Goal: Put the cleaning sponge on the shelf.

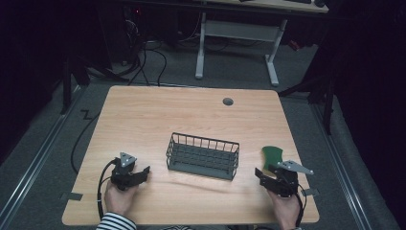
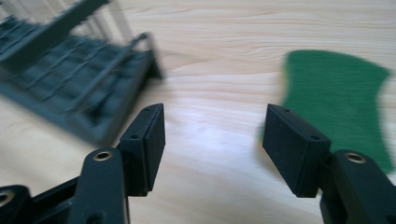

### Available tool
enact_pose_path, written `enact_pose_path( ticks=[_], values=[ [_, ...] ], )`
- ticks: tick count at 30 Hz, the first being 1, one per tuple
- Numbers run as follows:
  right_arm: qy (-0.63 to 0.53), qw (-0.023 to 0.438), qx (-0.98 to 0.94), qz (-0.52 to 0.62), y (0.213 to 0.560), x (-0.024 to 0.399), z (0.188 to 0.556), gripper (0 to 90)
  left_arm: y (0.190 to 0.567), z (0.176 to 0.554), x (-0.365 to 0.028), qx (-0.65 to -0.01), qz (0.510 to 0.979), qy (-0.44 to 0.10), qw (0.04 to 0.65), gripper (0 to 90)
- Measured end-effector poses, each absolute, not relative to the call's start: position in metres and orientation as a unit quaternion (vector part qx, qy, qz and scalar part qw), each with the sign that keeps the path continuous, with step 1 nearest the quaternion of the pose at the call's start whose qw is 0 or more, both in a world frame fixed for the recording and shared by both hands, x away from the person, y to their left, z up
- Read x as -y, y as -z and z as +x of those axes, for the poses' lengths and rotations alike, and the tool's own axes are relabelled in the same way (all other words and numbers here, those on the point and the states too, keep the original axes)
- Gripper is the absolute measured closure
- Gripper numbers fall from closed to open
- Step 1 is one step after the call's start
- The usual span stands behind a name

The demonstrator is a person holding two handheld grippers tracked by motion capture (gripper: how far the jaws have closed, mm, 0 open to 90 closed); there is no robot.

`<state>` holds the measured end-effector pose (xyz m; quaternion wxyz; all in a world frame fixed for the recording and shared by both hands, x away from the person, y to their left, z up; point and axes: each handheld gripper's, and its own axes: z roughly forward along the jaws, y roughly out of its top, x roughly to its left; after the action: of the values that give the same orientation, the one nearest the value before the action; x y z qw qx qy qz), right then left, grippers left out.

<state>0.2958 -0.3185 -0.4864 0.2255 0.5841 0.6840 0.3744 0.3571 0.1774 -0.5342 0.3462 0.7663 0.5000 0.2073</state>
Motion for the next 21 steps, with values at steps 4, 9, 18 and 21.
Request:
enact_pose_path(
  ticks=[4, 9, 18, 21],
  values=[
    [-0.365, 0.241, -0.662, 0.609, 0.485, 0.335, 0.302, 36.1, 0.536, 0.359, -0.177, -0.498, 0.764, -0.217, 0.348, 34.8],
    [-0.349, 0.253, -0.652, 0.624, 0.484, 0.348, 0.311, 35.3, 0.536, 0.361, -0.175, -0.500, 0.764, -0.216, 0.346, 32.4],
    [-0.291, 0.248, -0.657, 0.649, 0.487, 0.350, 0.352, 29.3, 0.536, 0.361, -0.175, -0.499, 0.765, -0.214, 0.346, 30.1],
    [-0.278, 0.247, -0.656, 0.656, 0.489, 0.352, 0.359, 28.2, 0.536, 0.361, -0.175, -0.498, 0.766, -0.213, 0.347, 29.8]
  ],
)
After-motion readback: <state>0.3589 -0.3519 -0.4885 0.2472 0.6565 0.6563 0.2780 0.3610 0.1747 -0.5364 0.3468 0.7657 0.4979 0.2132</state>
